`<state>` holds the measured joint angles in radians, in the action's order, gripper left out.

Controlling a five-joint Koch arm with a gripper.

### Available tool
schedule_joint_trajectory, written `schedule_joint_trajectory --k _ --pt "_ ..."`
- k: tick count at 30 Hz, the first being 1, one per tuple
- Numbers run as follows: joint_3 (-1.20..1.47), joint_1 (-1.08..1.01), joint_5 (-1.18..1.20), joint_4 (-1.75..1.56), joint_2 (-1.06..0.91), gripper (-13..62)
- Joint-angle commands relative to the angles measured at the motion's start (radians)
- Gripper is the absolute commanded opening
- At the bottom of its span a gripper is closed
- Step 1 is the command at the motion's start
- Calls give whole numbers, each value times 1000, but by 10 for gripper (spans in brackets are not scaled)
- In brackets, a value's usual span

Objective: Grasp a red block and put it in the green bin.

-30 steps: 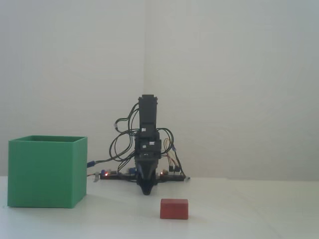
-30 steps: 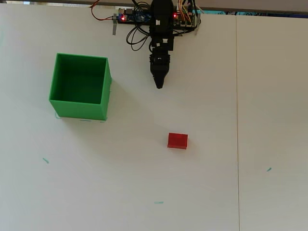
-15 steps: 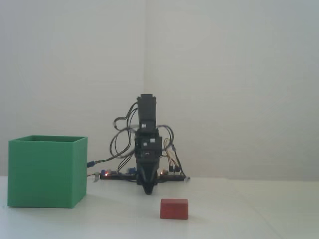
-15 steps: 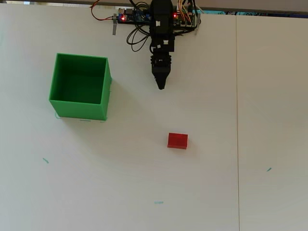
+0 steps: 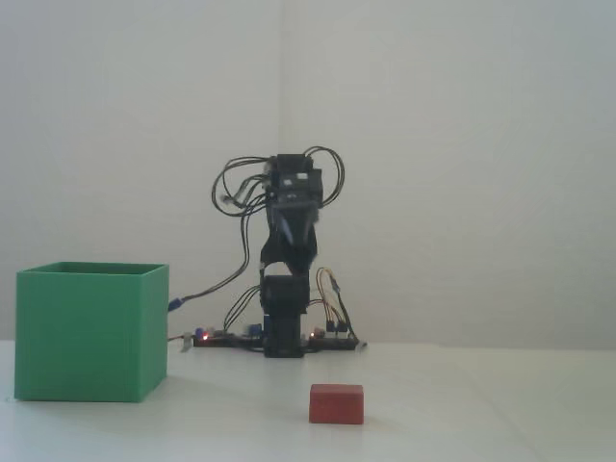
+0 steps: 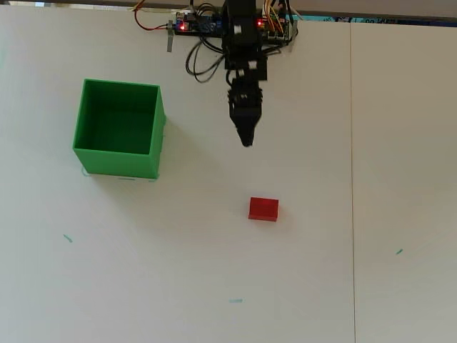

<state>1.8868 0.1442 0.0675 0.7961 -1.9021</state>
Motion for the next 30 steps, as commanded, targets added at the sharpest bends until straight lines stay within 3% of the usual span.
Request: schedule_joint_trajectory --k 1,12,16,18,30 --pt "-114 35 -3 -100 71 327" --pt "-287 60 -83 -127 357 342" --pt "-456 23 -84 146 437 353" --pt "-505 12 -213 357 443 358" --pt "-649 -101 -229 561 600 371"
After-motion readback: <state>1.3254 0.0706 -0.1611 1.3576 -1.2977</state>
